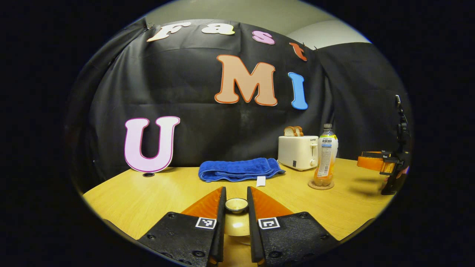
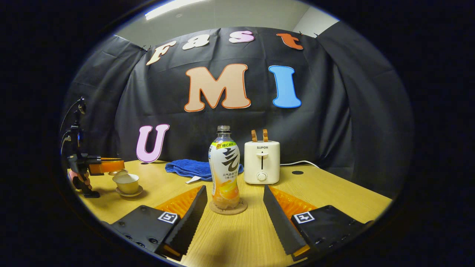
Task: Open the teacup lid with one hand, grasp the water bottle and pour water into the teacup with the other hand; after pouring, place the water bottle on the coaster and then close the teacup lid.
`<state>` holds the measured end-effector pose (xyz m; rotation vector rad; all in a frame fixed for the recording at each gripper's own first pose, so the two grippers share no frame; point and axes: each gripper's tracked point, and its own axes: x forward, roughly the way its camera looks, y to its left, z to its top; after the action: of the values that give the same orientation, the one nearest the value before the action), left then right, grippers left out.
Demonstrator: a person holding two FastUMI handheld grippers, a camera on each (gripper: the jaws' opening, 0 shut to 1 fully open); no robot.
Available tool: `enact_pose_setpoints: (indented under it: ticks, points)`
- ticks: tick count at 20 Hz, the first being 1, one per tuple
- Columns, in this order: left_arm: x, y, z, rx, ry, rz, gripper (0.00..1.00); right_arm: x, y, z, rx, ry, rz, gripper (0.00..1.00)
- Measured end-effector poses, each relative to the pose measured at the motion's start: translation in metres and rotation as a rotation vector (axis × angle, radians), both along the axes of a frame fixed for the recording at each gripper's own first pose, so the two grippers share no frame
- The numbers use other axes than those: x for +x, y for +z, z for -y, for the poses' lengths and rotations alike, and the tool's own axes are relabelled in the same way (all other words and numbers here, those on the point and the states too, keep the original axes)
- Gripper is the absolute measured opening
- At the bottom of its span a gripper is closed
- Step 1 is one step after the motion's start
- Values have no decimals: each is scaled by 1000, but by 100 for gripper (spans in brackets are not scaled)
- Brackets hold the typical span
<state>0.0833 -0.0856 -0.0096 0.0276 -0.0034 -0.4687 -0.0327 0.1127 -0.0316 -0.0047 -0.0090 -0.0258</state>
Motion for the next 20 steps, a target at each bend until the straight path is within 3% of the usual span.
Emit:
enact_pose_setpoints:
  ticks: [3,8,13,20]
  points:
    - [-1,2,15,2,-70,4,26,0,1,0,0,-1,0,94]
    - [-1,-5,25,36,-119,-20,26,0,0,3,0,-20,0,96]
    - [0,-20,28,115,-120,-93,26,-1,6,-2,0,-31,2,94]
    - [-3,-21,27,123,-123,-104,31,-2,6,-1,0,-33,3,94]
